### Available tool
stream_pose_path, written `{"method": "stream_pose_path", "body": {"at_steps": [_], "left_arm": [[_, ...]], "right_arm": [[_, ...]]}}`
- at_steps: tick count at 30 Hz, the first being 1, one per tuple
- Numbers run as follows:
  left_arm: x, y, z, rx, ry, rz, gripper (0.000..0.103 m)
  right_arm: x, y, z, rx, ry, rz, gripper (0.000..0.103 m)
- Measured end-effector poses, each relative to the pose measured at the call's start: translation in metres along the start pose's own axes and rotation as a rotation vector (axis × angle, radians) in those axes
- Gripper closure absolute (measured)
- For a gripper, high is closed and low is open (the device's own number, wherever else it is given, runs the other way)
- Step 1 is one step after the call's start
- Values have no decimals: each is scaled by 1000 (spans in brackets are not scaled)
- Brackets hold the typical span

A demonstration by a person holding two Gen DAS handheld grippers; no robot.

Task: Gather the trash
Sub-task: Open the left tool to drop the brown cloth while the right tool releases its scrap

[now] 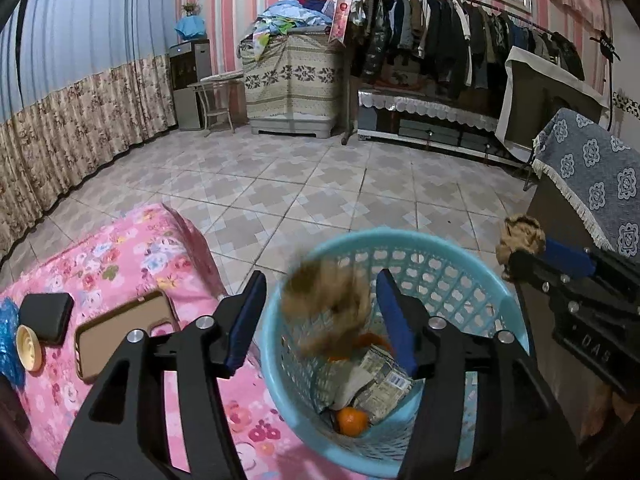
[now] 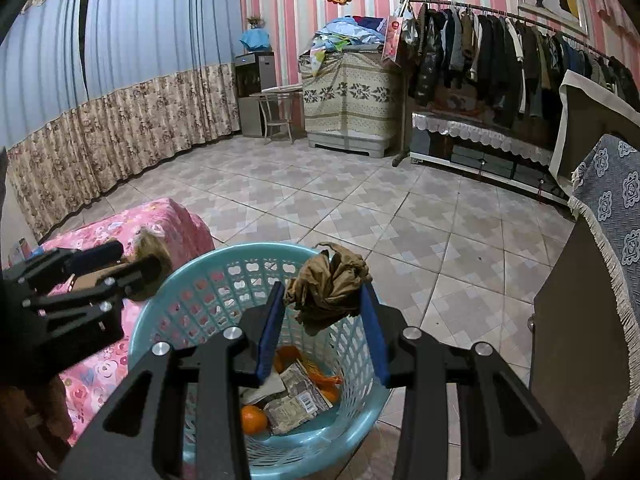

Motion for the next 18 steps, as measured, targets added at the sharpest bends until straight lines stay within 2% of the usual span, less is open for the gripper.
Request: {"method": "stream_pose_path", "body": {"at_steps": [2, 6, 10, 14, 18], "left_arm": [[-5, 1, -5, 8, 2, -18, 38], [-20, 6, -11, 24, 15, -56, 30], [-36, 14, -13, 18, 21, -95, 16], [-51, 30, -12, 36, 4, -148, 9], [-70, 48, -8, 40, 28, -189, 6]], "right_arm": [[0, 0, 0, 0, 5, -2, 65], [-5, -2, 2, -6, 15, -12, 65], [-10, -3, 3, -8, 18, -20, 65], [-19, -4, 4, -9, 24, -28, 65], [-25, -7, 5, -11, 22, -36, 62]]}}
Point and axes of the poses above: each gripper's, at about its wrist camera, not at the fingertips, and y roughly against the way its jaws point, x to its right, z to its underside, the point moved 4 cm from there along -y, roughly the way its jaws point, and after that the axes turned 15 degrees about x, right-handed, at the moved point
